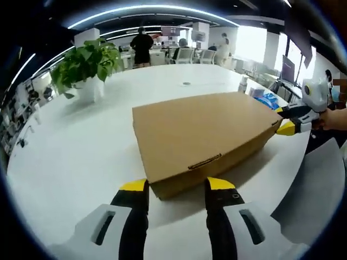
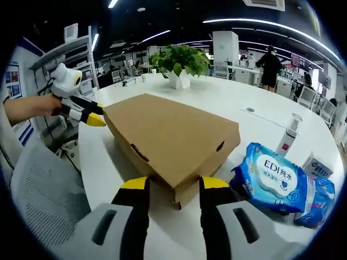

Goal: Operate the shoe box by opening the lid, removing the specified soft item, and placing it in the target area until the item is outside and the box remains undamaged.

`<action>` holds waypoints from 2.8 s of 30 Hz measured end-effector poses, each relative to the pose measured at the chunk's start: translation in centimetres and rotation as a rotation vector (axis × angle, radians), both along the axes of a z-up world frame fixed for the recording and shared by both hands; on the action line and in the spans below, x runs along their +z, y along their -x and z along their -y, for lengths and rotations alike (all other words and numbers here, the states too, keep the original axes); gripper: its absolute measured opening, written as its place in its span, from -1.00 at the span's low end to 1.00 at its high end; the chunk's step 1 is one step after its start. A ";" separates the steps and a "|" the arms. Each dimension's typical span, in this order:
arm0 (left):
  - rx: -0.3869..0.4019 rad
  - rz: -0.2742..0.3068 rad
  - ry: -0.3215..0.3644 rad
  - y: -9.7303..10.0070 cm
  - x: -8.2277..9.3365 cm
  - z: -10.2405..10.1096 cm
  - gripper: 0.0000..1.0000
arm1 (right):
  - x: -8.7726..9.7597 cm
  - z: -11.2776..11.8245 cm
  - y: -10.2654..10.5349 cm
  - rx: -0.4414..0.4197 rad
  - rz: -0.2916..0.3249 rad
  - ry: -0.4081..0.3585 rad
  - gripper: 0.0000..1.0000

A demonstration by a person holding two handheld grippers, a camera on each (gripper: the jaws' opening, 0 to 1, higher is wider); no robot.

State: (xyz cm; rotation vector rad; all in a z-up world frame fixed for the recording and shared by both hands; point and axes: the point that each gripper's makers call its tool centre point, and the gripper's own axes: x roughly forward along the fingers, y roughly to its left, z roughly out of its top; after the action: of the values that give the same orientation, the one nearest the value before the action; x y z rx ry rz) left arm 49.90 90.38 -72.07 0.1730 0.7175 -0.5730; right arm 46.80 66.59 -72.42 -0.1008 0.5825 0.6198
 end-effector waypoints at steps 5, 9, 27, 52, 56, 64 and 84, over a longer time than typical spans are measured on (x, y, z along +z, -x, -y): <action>0.007 -0.020 -0.013 -0.2 -0.5 -0.1 -0.26 | -0.4 0.0 0.0 -0.005 -0.006 0.006 -0.33; 0.006 -0.028 -0.030 -0.3 -0.9 -0.2 -0.29 | -0.6 -0.1 -0.1 -0.003 -0.007 0.020 -0.34; 0.007 -0.025 -0.028 -3.4 -0.9 0.9 -0.29 | -0.7 1.1 -2.9 -0.012 -0.009 0.028 -0.34; 0.009 -0.019 -0.018 -8.4 -0.8 2.1 -0.29 | -0.7 2.4 -8.3 -0.011 -0.027 0.056 -0.33; 0.005 -0.018 -0.018 -9.0 -0.8 2.2 -0.29 | -0.7 2.5 -8.7 -0.017 -0.027 0.056 -0.33; -0.001 -0.012 -0.022 -9.1 -0.8 2.3 -0.28 | -0.7 2.6 -8.8 -0.019 -0.022 0.058 -0.32; -0.039 0.038 -0.019 -6.1 0.7 2.4 -0.09 | 1.3 5.0 -6.4 -0.037 0.052 0.089 -0.30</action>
State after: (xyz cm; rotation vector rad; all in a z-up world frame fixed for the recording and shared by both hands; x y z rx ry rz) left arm 56.01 88.00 -71.39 0.2149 0.6841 -0.5987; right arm 53.19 61.55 -71.15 -0.1882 0.5603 0.5535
